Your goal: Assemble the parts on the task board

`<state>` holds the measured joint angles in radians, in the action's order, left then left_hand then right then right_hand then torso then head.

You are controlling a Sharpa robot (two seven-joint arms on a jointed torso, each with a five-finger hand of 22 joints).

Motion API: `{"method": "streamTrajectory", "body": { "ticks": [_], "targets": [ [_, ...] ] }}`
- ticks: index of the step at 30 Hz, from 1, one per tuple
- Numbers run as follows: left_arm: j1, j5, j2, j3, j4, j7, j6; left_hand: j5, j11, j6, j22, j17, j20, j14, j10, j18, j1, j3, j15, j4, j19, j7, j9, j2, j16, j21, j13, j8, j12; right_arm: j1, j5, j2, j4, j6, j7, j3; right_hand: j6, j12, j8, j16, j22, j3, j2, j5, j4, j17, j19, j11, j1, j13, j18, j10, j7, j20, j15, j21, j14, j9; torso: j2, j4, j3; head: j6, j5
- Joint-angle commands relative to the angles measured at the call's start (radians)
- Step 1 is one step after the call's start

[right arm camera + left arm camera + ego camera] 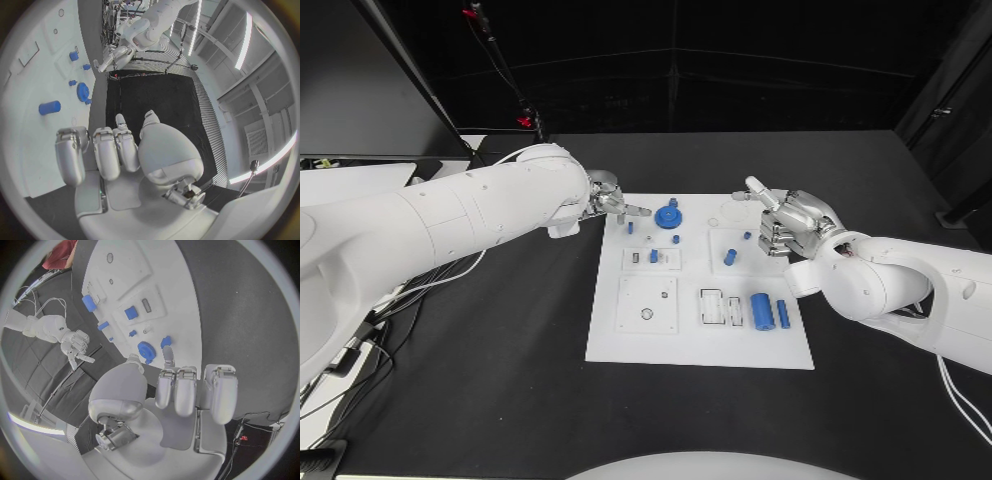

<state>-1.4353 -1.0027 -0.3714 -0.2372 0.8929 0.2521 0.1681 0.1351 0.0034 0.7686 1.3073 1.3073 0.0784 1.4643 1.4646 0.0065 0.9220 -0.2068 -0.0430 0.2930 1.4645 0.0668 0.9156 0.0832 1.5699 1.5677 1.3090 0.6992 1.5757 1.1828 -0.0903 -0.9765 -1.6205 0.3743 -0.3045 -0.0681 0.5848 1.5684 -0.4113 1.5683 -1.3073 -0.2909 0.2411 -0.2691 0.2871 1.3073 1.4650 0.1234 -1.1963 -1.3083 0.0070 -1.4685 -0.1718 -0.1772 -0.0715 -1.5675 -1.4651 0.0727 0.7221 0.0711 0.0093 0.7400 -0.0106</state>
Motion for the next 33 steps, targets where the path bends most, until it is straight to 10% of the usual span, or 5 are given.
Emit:
{"method": "streamTrajectory", "body": {
  "ticks": [1, 33],
  "targets": [
    [0.0, -0.047, 0.009, 0.001, -0.012, -0.011, 0.035, -0.003, 0.005, 0.009, 0.263, 0.263, -0.005, 0.107, 0.106, -0.006, -0.012, -0.004, -0.002, 0.0, 0.106, 0.0, -0.001, -0.001, 0.001, 0.003, 0.262, -0.007, -0.005, 0.001, 0.0, 0.001, -0.001, -0.004, -0.003, 0.0, -0.008, 0.002, -0.004, 0.002, -0.263, -0.002, 0.011, -0.003, 0.002, 0.264, 0.106, 0.003, -0.001, -0.263, -0.007, -0.102, -0.027, -0.005, 0.0, -0.003, -0.106, 0.002, 0.0, 0.0011, 0.0007, 0.003, -0.003],
    [0.016, -0.058, 0.063, 0.001, -0.11, -0.01, 0.099, 0.011, 0.005, 0.033, 0.263, 0.263, -0.005, 0.107, 0.106, -0.006, 0.032, -0.02, -0.002, 0.0, 0.106, 0.0, -0.02, 0.042, 0.001, 0.003, 0.262, -0.046, -0.005, 0.001, 0.0, 0.009, 0.0, -0.004, 0.0, 0.0, -0.008, 0.002, -0.004, 0.002, -0.263, -0.002, 0.011, -0.004, 0.002, 0.264, 0.106, 0.003, -0.002, -0.263, -0.007, -0.102, -0.027, -0.005, -0.001, -0.003, -0.106, 0.002, -0.001, 0.0001, 0.0, 0.017, -0.008]
  ]
}}
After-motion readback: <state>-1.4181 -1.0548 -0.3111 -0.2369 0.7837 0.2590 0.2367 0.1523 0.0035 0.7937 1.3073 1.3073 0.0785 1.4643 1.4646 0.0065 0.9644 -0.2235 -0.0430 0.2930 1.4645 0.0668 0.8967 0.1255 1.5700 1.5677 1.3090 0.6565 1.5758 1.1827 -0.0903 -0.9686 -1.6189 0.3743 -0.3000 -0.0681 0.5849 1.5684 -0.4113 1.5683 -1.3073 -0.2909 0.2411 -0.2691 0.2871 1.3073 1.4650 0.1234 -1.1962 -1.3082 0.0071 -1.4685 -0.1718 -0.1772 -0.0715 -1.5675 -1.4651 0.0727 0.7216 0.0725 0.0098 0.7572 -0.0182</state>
